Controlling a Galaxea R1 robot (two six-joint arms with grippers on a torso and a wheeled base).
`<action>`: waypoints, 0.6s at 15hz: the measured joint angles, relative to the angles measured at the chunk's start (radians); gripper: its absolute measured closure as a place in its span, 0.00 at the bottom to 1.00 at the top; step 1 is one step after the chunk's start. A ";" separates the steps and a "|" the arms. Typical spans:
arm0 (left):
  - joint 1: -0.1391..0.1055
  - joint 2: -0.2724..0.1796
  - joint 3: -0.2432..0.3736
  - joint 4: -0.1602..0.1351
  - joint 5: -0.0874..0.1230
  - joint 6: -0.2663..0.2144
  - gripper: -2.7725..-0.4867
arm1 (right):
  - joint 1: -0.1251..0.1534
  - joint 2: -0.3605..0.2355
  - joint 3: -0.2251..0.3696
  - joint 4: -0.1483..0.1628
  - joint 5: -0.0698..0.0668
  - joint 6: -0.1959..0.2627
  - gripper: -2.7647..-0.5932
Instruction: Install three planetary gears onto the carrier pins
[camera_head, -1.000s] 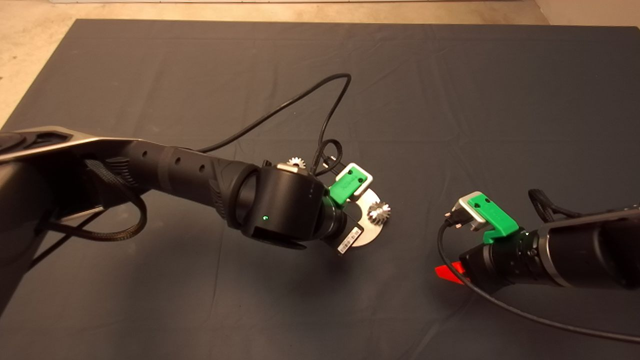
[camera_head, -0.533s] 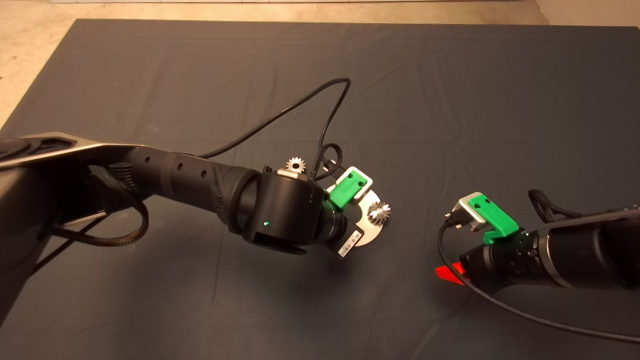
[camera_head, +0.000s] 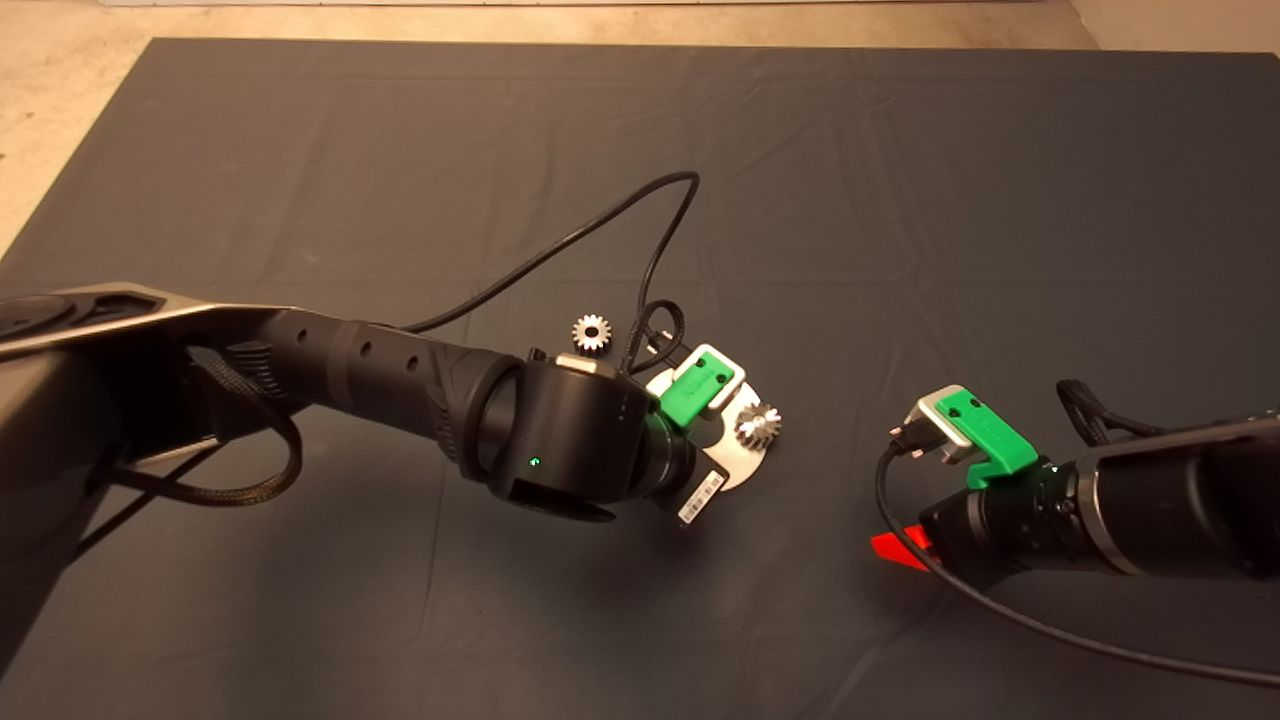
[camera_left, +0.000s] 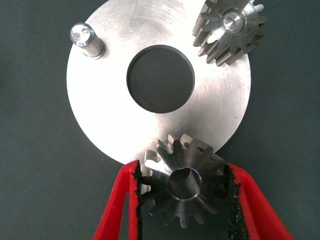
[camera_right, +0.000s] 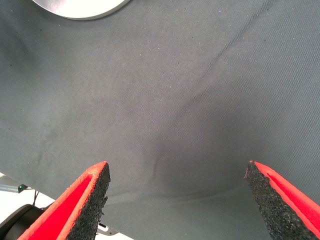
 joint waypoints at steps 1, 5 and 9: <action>0.000 -0.001 0.000 0.004 0.000 0.000 0.87 | 0.000 0.000 0.000 0.000 0.000 0.000 0.34; 0.000 0.000 0.000 0.015 0.000 0.000 0.87 | 0.000 0.000 0.000 0.009 0.000 0.000 0.34; 0.000 0.002 0.000 0.018 0.000 0.000 0.87 | 0.000 0.000 0.000 0.015 0.000 0.000 0.34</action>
